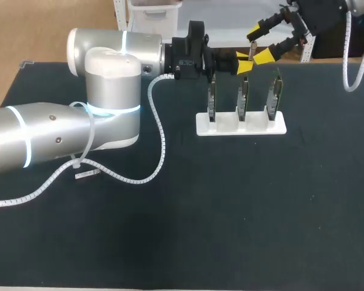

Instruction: Pick up the optical module with the left hand, and insert it into the network port with the right hand.

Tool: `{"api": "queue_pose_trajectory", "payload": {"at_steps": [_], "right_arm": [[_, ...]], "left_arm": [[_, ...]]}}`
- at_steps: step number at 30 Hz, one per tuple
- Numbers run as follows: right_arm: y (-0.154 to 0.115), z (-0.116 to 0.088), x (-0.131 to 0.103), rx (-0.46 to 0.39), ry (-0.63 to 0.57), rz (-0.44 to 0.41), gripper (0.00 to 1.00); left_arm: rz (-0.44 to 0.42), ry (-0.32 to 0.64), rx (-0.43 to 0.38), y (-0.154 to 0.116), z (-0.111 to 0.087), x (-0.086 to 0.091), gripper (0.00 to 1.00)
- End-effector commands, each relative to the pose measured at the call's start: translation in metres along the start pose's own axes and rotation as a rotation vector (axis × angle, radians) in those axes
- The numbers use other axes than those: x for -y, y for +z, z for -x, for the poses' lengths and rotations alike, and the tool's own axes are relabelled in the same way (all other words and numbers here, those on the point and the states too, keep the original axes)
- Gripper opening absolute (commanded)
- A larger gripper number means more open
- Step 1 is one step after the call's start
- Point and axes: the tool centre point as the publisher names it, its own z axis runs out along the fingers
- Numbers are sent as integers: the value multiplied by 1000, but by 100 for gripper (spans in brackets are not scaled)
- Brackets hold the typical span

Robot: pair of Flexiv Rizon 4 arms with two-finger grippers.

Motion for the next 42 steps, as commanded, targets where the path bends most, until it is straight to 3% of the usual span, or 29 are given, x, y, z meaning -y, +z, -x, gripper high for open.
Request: {"api": "queue_pose_trajectory", "payload": {"at_steps": [1,8,9,10,12,13,34,35,36,42], "right_arm": [[1,0,2,-4,12,-5,100],[1,-1,1,-19,32,-19,100],[1,-1,1,-20,32,-19,93],[1,-1,0,-20,33,-20,69],[2,-1,0,-19,34,-19,7],[2,-1,-1,-19,33,-18,0],[8,-1,-5,-19,35,-1,0],[8,-1,-5,-19,36,0,0],[8,-1,-6,-18,36,1,0],[9,-1,-6,-17,37,3,0]], "left_arm": [[6,2,3,0,-1,2,0],[6,2,3,0,-1,2,0],[6,2,3,0,-1,2,0],[6,2,3,0,-1,2,0],[6,2,3,0,-1,2,0],[6,2,3,0,-1,2,0],[6,2,3,0,-1,2,0],[6,2,3,0,-1,2,35],[6,2,3,0,-1,2,100],[6,2,3,0,-1,2,100]]}}
